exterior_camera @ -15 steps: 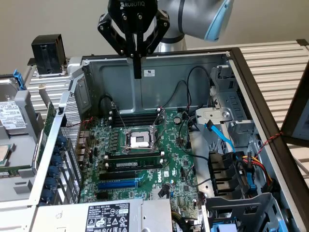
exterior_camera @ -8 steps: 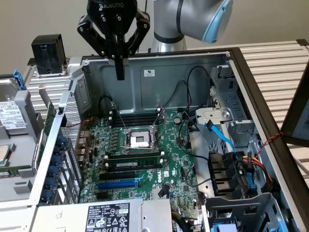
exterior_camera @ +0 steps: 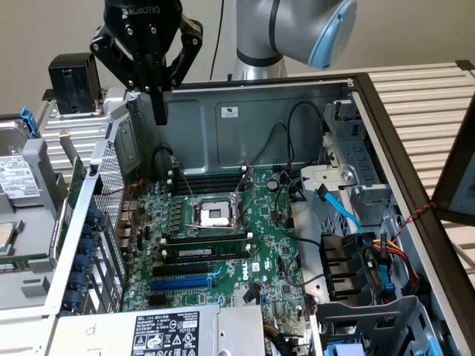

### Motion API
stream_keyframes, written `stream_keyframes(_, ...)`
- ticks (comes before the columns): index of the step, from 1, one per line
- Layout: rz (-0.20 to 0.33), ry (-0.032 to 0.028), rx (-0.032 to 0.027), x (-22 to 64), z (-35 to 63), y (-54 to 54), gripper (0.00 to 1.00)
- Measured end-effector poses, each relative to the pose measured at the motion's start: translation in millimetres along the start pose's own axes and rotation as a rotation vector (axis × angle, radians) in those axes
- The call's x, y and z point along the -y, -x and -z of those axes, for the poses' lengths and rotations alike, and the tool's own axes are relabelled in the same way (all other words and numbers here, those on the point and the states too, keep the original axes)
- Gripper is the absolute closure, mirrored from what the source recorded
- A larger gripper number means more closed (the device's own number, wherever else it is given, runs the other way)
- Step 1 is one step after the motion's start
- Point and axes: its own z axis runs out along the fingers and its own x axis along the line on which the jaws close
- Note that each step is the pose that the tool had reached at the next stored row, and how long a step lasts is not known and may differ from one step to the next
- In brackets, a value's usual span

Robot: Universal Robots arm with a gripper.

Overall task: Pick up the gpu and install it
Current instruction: 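Reach for the gpu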

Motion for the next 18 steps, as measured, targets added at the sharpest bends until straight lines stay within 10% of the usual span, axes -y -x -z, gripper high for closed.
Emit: stream_keyframes(18, 0.000, 0.0004, 0.0000, 5.8, 1.8, -81.8, 0.89)
